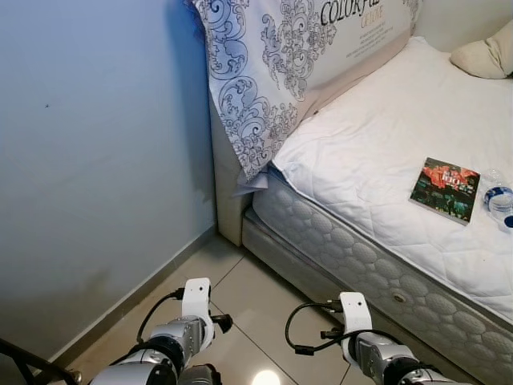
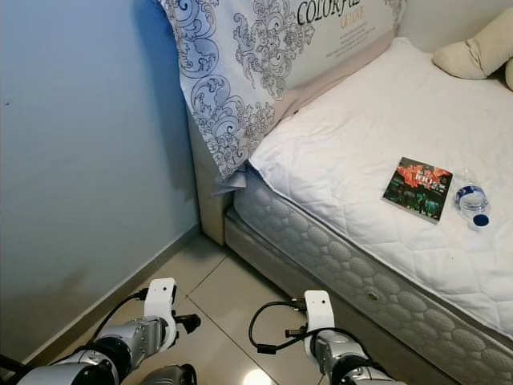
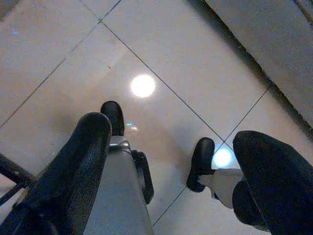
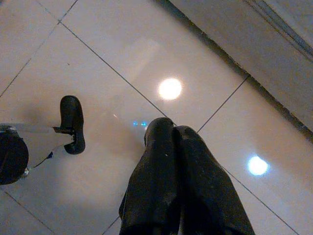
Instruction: Clean up the room
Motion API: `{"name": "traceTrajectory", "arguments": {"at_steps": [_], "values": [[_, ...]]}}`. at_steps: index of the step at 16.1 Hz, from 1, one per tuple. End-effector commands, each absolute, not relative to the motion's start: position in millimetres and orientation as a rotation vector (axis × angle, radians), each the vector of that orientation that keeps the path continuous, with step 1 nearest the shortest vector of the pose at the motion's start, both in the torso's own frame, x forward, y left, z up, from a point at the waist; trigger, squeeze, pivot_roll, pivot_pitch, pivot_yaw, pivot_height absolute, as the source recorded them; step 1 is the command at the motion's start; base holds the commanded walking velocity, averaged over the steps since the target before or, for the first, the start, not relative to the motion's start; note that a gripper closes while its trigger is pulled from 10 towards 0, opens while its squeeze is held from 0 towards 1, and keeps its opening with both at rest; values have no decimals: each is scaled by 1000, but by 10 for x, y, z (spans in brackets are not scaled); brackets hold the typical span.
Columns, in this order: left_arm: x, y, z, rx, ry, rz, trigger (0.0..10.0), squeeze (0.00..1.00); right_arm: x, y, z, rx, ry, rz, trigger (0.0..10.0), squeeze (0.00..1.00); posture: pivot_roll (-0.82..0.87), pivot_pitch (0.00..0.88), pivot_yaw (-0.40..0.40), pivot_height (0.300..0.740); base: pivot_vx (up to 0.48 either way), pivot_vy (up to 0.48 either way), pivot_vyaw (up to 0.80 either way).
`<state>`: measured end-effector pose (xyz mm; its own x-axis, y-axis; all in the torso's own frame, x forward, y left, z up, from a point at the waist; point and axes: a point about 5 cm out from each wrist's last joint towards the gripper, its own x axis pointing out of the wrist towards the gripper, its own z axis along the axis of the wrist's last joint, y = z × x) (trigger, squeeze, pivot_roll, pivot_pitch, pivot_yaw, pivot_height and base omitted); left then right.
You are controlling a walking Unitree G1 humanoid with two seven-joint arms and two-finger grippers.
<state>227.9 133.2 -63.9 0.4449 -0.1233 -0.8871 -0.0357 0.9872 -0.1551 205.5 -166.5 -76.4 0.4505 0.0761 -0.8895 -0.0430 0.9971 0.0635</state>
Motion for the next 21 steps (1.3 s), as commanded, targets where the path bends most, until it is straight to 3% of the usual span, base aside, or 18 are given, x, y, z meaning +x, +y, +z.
{"name": "traceTrajectory", "arguments": {"at_steps": [1, 3, 5, 11, 14, 16, 17, 19, 21], "values": [[2252, 1338, -655, 110, 1114, -229, 10000, 0, 2367, -1305, -585, 39, 955, 169, 10000, 0, 29, 0, -4, 740, 0, 0, 0], [2270, 1335, -646, 98, 1089, -217, 10000, 0, 2341, -1307, -602, 39, 962, 171, 10000, 0, 24, 0, 1, 740, 0, 0, 0], [2513, 1478, -491, 81, 939, -94, 10000, 0, 2315, -1426, -620, 102, 946, 85, 10000, 0, 1, 0, 8, 740, 0, 0, 0], [2580, 1509, -442, 74, 911, -74, 10000, 0, 2421, -1366, -549, 110, 903, 93, 10000, 0, 11, 0, 2, 740, 0, 0, 0], [3187, 1508, 145, 59, 568, -129, 10000, 0, 2954, -1599, -74, 124, 582, 6, 10000, 0, 28, 0, -7, 740, 0, 0, 0], [3384, 1548, 483, 40, 367, -149, 10000, 0, 3104, -1688, 209, 65, 364, 44, 10000, 0, 34, 0, -7, 740, 0, 0, 0], [3320, 1593, 923, 37, 115, -141, 10000, 0, 3014, -1786, 630, 18, 72, 39, 10000, 0, 44, 0, -20, 740, 0, 0, 0], [3117, 1583, 1146, 68, -22, -107, 10000, 0, 2849, -1794, 798, -6, -49, 22, 10000, 0, 46, 0, -26, 740, 0, 0, 0], [3183, 1556, 1093, 55, -13, -76, 10000, 0, 2899, -1807, 715, 0, -27, -9, 10000, 0, 49, 0, -31, 740, 0, 0, 0]]}}
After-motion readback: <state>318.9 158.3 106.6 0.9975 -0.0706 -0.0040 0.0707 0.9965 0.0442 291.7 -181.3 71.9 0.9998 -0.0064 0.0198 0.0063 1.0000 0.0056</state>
